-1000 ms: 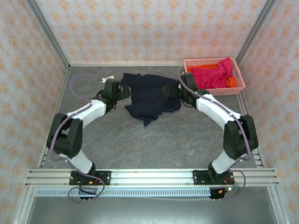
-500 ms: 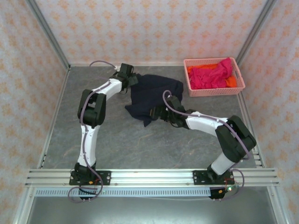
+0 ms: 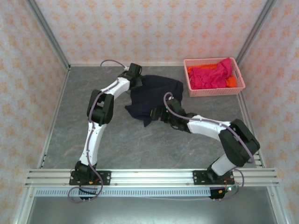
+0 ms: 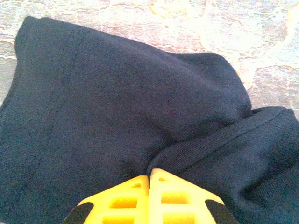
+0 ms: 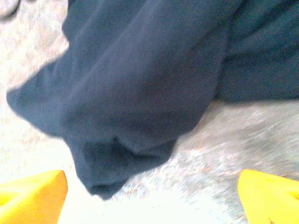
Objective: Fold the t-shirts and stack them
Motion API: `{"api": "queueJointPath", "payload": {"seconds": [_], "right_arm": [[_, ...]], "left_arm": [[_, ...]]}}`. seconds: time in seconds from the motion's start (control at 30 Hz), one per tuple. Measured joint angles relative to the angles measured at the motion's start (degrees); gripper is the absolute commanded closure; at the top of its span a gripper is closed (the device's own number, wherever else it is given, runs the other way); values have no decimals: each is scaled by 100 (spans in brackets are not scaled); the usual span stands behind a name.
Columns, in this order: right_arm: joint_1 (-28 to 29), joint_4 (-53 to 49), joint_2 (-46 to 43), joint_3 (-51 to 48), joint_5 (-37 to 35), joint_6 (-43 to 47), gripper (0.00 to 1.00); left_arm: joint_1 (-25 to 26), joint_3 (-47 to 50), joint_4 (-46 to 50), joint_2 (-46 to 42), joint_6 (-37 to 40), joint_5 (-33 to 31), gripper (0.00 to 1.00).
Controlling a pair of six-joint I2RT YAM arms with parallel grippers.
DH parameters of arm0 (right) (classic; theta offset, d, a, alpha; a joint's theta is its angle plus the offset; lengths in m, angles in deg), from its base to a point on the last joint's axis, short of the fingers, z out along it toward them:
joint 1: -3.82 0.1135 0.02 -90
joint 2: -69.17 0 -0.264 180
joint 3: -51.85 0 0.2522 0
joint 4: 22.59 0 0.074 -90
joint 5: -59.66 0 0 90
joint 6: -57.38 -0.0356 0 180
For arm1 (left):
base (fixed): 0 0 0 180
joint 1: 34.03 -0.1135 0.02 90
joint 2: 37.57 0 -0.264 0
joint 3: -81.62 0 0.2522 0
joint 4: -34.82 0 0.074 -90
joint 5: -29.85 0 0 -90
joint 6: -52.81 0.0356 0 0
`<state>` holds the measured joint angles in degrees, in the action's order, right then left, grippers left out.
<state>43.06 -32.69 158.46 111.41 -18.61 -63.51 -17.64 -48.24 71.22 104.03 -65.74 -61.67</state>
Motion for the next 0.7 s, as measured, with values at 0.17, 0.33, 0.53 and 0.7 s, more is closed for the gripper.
{"api": "queueJointPath", "payload": {"seconds": [0.17, 0.33, 0.53, 0.7], "right_arm": [[413, 332, 713, 48, 33, -260, 25], [481, 317, 1163, 372, -212, -599, 51], [431, 260, 1279, 417, -411, -763, 67], [411, 540, 1541, 669, -50, -750, 100]], "left_arm": [[-63, 417, -142, -223, -57, 24, 100], [-140, 713, -149, -415, -83, 28, 100], [-153, 1169, -372, -671, -146, 22, 100], [-175, 1648, -474, -1010, -291, 22, 100]]}}
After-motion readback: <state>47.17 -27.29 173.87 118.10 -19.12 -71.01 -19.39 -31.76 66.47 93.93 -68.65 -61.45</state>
